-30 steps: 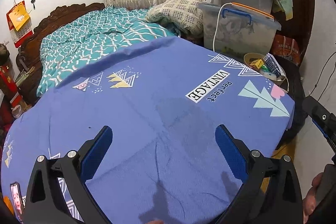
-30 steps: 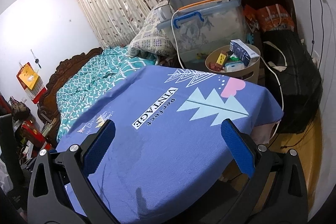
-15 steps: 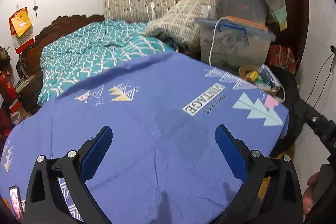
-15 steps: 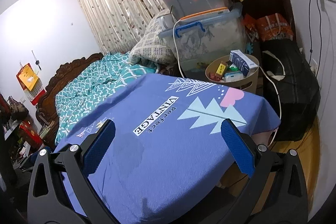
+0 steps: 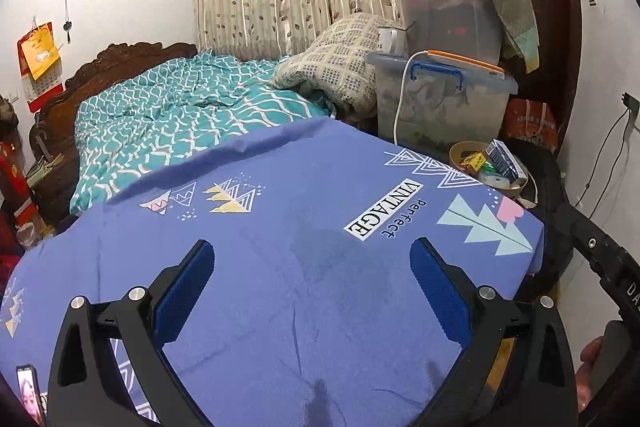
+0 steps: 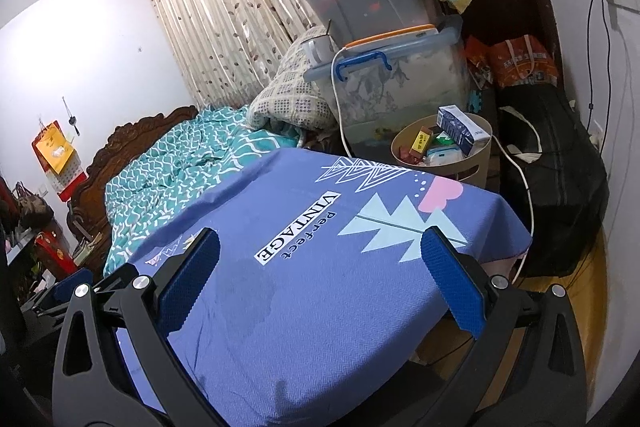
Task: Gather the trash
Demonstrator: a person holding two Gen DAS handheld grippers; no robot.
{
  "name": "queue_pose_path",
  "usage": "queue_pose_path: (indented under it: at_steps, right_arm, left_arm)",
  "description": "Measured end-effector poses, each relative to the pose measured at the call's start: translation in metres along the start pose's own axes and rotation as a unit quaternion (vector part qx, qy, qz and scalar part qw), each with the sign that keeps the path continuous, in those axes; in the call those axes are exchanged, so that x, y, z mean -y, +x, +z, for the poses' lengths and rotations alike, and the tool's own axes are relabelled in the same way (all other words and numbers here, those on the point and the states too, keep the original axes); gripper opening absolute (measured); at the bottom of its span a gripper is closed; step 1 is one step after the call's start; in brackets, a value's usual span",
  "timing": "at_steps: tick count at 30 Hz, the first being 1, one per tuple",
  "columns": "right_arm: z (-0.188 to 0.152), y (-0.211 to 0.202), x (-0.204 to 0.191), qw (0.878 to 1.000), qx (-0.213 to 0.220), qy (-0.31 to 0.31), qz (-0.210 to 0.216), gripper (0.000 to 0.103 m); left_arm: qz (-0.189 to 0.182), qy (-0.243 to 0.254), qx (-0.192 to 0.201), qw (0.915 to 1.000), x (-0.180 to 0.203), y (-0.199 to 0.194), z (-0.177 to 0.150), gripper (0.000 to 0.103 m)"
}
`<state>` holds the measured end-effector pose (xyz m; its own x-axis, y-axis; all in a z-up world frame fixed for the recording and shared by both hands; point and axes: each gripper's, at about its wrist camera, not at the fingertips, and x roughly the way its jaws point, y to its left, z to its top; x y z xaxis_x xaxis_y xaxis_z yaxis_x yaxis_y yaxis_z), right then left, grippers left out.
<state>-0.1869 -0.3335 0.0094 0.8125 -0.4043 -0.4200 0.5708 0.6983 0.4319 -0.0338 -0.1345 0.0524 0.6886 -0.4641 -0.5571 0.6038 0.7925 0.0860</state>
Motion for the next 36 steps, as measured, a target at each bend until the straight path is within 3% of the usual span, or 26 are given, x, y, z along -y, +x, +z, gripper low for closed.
queue_pose_path:
  at_steps: [14, 19, 27, 36]
  right_arm:
    - [0.001, -0.005, 0.007, 1.0, 0.005, 0.008, -0.004, 0.1]
    - [-0.003, 0.001, 0.011, 1.0, -0.003, 0.014, -0.002, 0.1]
    - [-0.002, -0.002, 0.009, 1.0, 0.0, 0.012, -0.002, 0.1]
    - [-0.001, -0.006, 0.01, 1.0, 0.004, 0.013, -0.005, 0.1]
  left_arm:
    - [0.019, 0.012, -0.028, 0.9994, 0.003, 0.008, -0.003, 0.094]
    - [-0.012, -0.015, -0.031, 0.9993, -0.006, 0.007, -0.002, 0.094]
    - [0.019, -0.024, -0.027, 0.9992, -0.013, 0.01, 0.003, 0.094]
    - [0.041, 0.002, -0.002, 0.9992, -0.004, 0.0, 0.016, 0.094]
